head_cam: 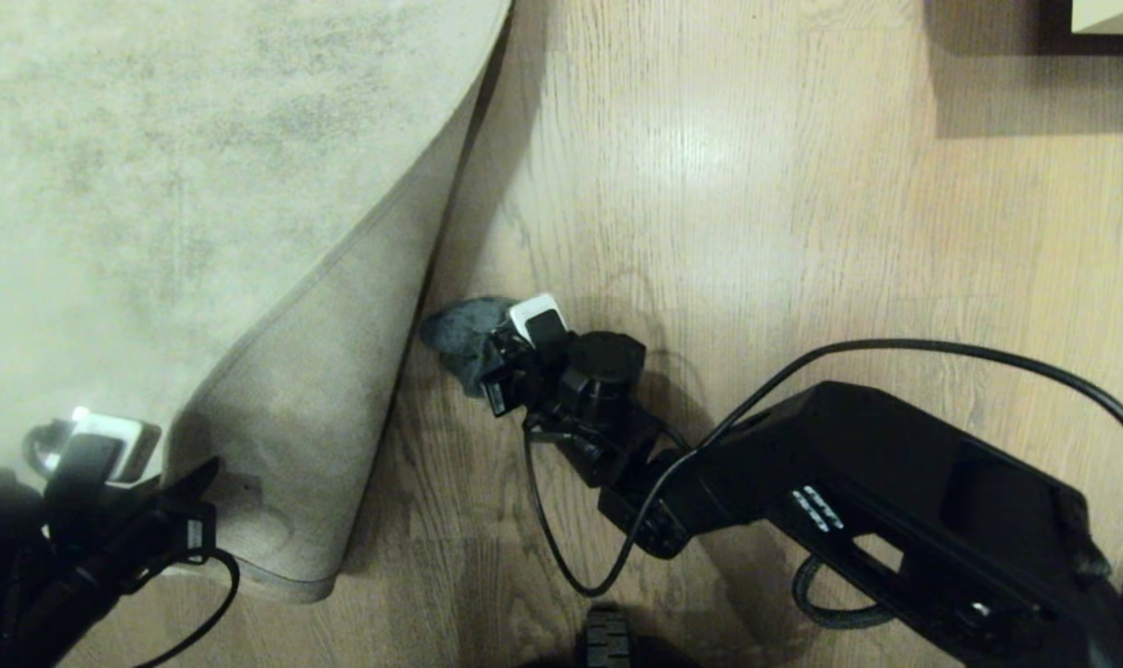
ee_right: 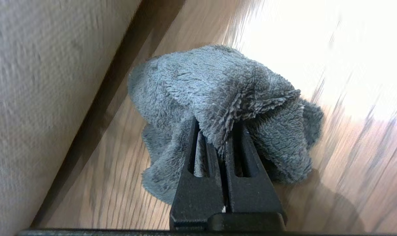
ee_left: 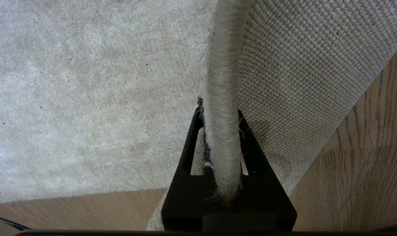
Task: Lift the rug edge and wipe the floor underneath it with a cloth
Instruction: Wipe the floor under the carpet with a rag
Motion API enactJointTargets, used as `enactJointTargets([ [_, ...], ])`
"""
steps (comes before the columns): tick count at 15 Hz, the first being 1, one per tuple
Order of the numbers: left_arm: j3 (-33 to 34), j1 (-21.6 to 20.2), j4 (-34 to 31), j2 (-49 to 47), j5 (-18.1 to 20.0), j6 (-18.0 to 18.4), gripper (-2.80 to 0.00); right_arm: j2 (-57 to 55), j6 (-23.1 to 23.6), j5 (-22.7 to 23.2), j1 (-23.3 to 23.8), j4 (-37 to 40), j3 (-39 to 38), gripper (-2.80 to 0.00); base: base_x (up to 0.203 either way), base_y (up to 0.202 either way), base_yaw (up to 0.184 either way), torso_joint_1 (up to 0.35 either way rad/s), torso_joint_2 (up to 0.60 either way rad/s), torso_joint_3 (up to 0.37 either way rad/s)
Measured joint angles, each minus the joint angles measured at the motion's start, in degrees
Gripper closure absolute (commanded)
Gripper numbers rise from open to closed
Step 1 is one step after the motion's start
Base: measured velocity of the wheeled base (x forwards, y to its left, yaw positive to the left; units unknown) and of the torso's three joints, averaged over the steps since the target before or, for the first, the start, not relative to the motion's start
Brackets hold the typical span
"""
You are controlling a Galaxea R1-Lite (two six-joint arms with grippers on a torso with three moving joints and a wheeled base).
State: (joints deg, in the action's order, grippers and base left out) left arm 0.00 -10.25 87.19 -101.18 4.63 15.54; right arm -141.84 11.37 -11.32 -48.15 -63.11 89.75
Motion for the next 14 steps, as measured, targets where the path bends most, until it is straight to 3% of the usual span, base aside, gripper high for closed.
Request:
enactJointTargets([
  [7, 0.0, 0.0, 0.0, 0.0, 0.0, 0.0, 0.00, 7.4, 0.4, 0.1, -0.8, 5.2, -1.2, 0.00, 0.000, 0.000, 0.000, 0.000, 0.00, 0.000],
  [14, 0.0, 0.0, 0.0, -0.1, 0.0, 0.0, 0.00, 14.8, 0.5, -0.1, -8.0, 4.1, -15.4, 0.00, 0.000, 0.000, 0.000, 0.000, 0.00, 0.000],
])
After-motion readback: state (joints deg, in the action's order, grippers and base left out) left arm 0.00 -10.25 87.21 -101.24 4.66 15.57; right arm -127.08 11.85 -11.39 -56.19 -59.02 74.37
